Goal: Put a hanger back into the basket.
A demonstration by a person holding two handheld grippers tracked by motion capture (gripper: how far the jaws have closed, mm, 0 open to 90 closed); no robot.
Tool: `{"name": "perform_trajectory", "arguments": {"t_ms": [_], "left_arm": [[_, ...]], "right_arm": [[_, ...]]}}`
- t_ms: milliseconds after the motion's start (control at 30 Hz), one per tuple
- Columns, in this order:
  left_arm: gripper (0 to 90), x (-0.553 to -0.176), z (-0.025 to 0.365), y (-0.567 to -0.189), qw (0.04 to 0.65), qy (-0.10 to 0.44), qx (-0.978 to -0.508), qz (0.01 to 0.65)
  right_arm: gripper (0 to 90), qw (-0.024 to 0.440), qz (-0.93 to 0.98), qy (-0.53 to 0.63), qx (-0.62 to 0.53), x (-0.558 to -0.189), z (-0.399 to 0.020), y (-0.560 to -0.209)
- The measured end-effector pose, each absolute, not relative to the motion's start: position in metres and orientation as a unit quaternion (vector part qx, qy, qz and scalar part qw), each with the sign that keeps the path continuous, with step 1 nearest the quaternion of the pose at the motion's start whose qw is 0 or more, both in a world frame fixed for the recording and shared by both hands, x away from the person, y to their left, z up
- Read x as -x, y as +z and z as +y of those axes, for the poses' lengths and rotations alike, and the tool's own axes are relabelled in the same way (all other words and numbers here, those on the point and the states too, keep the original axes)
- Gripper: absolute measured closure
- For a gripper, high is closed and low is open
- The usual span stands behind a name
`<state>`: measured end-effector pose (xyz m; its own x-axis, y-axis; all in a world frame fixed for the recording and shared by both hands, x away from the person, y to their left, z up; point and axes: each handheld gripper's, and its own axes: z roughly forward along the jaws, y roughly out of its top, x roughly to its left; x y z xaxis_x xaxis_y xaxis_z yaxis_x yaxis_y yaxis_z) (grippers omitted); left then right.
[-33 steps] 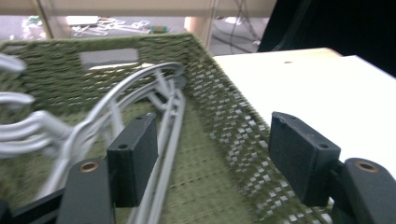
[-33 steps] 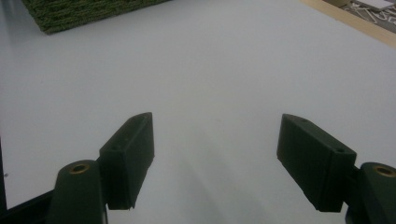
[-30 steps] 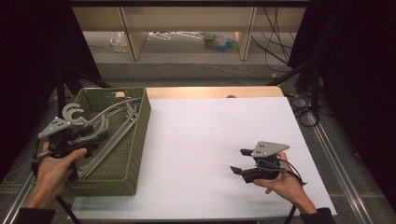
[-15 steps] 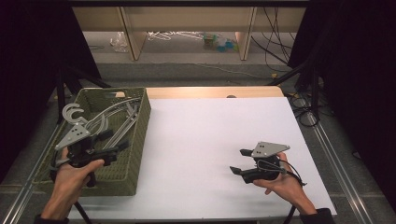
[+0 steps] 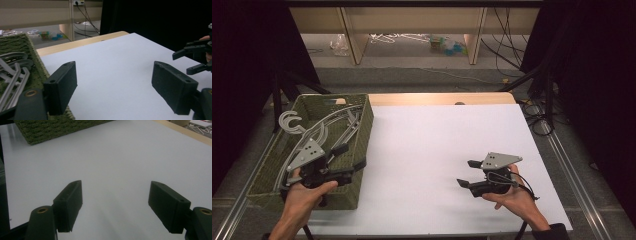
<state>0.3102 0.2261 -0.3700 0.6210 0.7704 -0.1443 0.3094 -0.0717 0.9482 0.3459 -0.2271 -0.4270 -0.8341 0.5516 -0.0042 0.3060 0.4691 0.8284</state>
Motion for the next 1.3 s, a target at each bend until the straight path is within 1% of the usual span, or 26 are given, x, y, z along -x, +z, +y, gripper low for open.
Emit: {"name": "perform_trajectory", "arguments": {"t_ms": [133, 167, 300, 433, 567, 667, 700, 767, 833, 867, 900, 933, 1133, 1300], "left_arm": [[16.2, -0.304, 0.218, -0.373, 0.572, 0.203, -0.702, 0.372], [16.3, -0.303, 0.216, -0.373, 0.574, 0.202, -0.703, 0.367], [16.0, -0.297, 0.205, -0.376, 0.582, 0.192, -0.708, 0.352], [16.0, -0.288, 0.190, -0.386, 0.588, 0.174, -0.711, 0.343], [16.0, -0.285, 0.183, -0.395, 0.581, 0.184, -0.721, 0.329], [16.0, -0.284, 0.180, -0.404, 0.586, 0.178, -0.714, 0.340], [16.0, -0.283, 0.179, -0.408, 0.582, 0.185, -0.716, 0.338], [16.1, -0.281, 0.176, -0.415, 0.578, 0.194, -0.718, 0.337], [16.1, -0.280, 0.173, -0.418, 0.574, 0.187, -0.724, 0.334], [16.0, -0.279, 0.172, -0.419, 0.574, 0.186, -0.723, 0.335], [16.0, -0.279, 0.173, -0.420, 0.575, 0.189, -0.728, 0.323], [16.0, -0.278, 0.172, -0.422, 0.579, 0.183, -0.724, 0.328], [15.9, -0.278, 0.176, -0.429, 0.571, 0.190, -0.733, 0.317], [15.9, -0.274, 0.180, -0.430, 0.565, 0.198, -0.739, 0.309]], "right_arm": [[28.4, 0.131, 0.843, 0.454, -0.256, -0.344, -0.226, -0.427], [28.4, 0.136, 0.842, 0.456, -0.253, -0.344, -0.226, -0.427], [28.4, 0.129, 0.842, 0.458, -0.255, -0.342, -0.224, -0.428], [28.4, 0.133, 0.838, 0.466, -0.251, -0.342, -0.222, -0.429], [28.4, 0.126, 0.839, 0.466, -0.253, -0.340, -0.221, -0.429], [28.3, 0.131, 0.838, 0.468, -0.250, -0.338, -0.221, -0.428], [28.3, 0.136, 0.836, 0.470, -0.247, -0.338, -0.221, -0.428], [28.2, 0.129, 0.836, 0.472, -0.249, -0.336, -0.220, -0.428], [28.2, 0.132, 0.836, 0.472, -0.247, -0.334, -0.220, -0.428], [28.1, 0.131, 0.836, 0.472, -0.247, -0.333, -0.220, -0.429], [28.1, 0.129, 0.836, 0.471, -0.249, -0.331, -0.220, -0.429], [28.1, 0.132, 0.836, 0.472, -0.248, -0.330, -0.221, -0.429], [27.7, 0.140, 0.830, 0.474, -0.257, -0.316, -0.224, -0.429], [25.7, 0.145, 0.823, 0.479, -0.268, -0.302, -0.228, -0.433]]}}
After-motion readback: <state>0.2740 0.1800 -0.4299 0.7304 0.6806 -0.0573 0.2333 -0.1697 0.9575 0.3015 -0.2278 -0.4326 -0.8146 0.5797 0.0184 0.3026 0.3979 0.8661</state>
